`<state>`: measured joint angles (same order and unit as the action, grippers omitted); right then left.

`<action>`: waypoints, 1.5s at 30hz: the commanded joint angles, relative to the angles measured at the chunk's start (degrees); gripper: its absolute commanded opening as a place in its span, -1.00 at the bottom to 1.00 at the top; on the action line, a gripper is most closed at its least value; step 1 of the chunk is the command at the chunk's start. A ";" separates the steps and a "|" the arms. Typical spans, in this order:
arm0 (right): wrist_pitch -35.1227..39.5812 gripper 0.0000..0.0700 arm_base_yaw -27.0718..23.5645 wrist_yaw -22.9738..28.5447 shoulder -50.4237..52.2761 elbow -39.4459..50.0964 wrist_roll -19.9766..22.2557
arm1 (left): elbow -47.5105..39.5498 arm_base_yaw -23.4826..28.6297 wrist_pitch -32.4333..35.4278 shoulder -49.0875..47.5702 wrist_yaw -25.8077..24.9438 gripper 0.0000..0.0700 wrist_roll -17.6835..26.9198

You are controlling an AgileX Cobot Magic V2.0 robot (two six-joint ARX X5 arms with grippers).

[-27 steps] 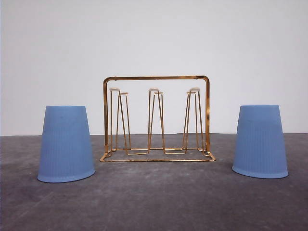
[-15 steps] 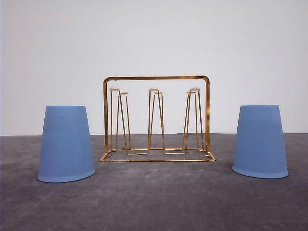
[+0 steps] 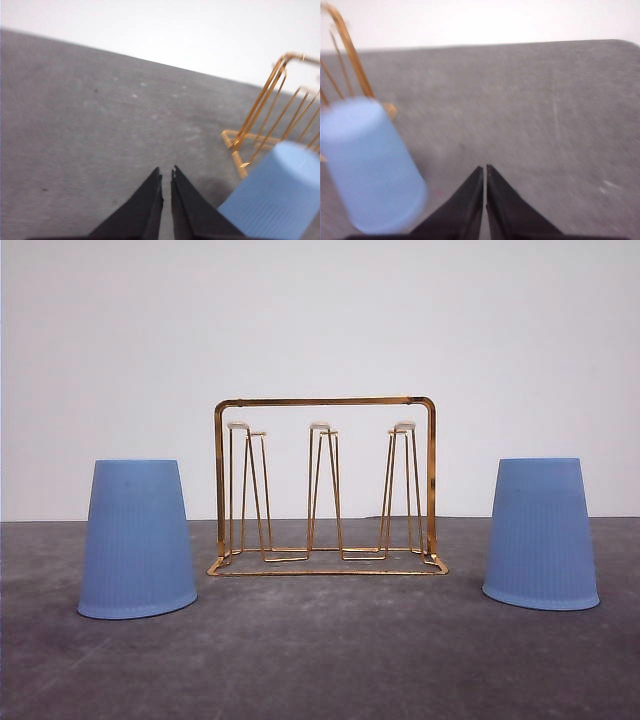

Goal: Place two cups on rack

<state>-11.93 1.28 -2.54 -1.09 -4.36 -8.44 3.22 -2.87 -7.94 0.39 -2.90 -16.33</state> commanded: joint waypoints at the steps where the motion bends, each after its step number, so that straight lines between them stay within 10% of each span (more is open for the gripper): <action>1: 1.65 -0.98 0.11 -1.47 -0.71 -4.07 -7.20 | 3.88 -0.04 1.53 0.04 -0.04 -0.97 -7.93; 8: -4.18 -0.98 0.09 -3.13 -14.15 -22.48 -6.75 | 19.28 -0.04 -0.64 8.19 -1.27 -0.97 -6.32; 17: -20.26 -0.98 0.11 -8.00 -38.25 -45.65 3.46 | 43.43 -0.15 -20.51 32.86 -5.79 -0.97 6.32; 29: -27.11 -0.98 0.09 -7.72 -54.73 -51.08 7.86 | 54.09 -0.13 -27.20 57.78 -5.66 -0.91 12.67; 33: -27.29 -0.91 0.09 -7.83 -55.49 -51.08 8.06 | 54.34 -0.15 -27.52 60.81 -5.79 -0.28 12.67; 37: -27.71 0.14 0.09 -7.98 -55.43 -51.08 9.15 | 54.34 -0.15 -27.63 61.38 -6.17 0.92 12.65; 39: -27.97 0.59 0.09 -7.98 -55.45 -51.08 9.15 | 54.34 -0.15 -27.52 61.36 -6.18 0.95 12.65; 45: -27.95 0.61 0.09 -7.98 -55.49 -51.08 9.15 | 54.34 -0.52 -27.58 61.38 -6.42 0.93 12.63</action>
<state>-40.10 1.28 -10.50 -56.27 -54.70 0.12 56.10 -3.16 -35.94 61.21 -8.99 -4.09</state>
